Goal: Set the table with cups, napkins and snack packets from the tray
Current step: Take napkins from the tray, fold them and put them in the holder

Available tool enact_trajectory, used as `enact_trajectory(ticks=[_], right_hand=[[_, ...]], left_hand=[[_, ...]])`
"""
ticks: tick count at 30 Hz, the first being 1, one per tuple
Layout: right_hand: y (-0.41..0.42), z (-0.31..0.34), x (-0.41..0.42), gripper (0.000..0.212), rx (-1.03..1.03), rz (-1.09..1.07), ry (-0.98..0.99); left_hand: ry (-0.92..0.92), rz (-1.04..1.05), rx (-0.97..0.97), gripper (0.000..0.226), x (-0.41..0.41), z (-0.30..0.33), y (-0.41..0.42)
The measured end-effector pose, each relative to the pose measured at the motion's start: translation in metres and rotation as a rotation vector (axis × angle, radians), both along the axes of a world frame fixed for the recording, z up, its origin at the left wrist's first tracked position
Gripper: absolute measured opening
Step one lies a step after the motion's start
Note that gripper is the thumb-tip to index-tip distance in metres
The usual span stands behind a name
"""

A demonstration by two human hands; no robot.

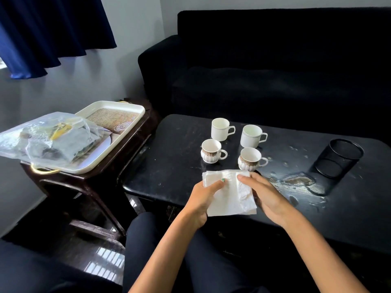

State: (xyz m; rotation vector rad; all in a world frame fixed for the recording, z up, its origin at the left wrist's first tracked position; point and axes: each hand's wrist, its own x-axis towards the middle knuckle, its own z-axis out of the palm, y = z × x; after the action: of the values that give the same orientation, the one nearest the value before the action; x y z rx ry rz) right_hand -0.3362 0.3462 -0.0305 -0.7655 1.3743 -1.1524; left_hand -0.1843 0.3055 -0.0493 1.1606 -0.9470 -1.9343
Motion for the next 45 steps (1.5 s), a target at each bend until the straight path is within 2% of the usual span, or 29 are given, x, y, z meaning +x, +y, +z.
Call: enact_trajectory(ticks=[2,5,7,16,23,31,35,40,45], right_hand=[[0.002,-0.001,0.001,0.028,0.024,0.026,-0.143],[0.002,-0.002,0.002,0.022,0.003,0.019,-0.194],[0.001,-0.004,0.000,0.020,-0.021,-0.020,-0.165],[0.001,-0.008,-0.002,0.036,-0.108,-0.138,0.076],[0.002,-0.006,-0.004,0.029,-0.110,-0.165,-0.020],[0.007,0.001,-0.005,0.016,-0.022,-0.048,-0.066],[0.014,0.003,-0.006,0.016,0.014,-0.003,-0.009],[0.021,0.006,0.000,0.009,-0.043,-0.162,0.181],[0.030,0.008,0.008,0.014,-0.102,-0.298,0.317]], left_hand=[[0.007,-0.003,0.004,0.014,0.000,0.001,0.000],[-0.010,0.002,-0.004,0.017,0.001,0.001,-0.001],[-0.031,0.017,-0.013,0.016,0.002,0.000,-0.002],[-0.077,0.033,-0.076,0.009,0.007,-0.006,-0.003],[-0.074,0.099,-0.073,0.010,0.008,-0.007,-0.001],[-0.048,0.093,-0.087,0.010,0.008,-0.003,0.001],[-0.051,0.054,-0.098,0.009,0.009,0.001,-0.002],[-0.077,0.015,-0.086,0.008,0.013,0.003,-0.004],[-0.114,0.005,-0.070,0.007,0.026,0.000,0.002]])
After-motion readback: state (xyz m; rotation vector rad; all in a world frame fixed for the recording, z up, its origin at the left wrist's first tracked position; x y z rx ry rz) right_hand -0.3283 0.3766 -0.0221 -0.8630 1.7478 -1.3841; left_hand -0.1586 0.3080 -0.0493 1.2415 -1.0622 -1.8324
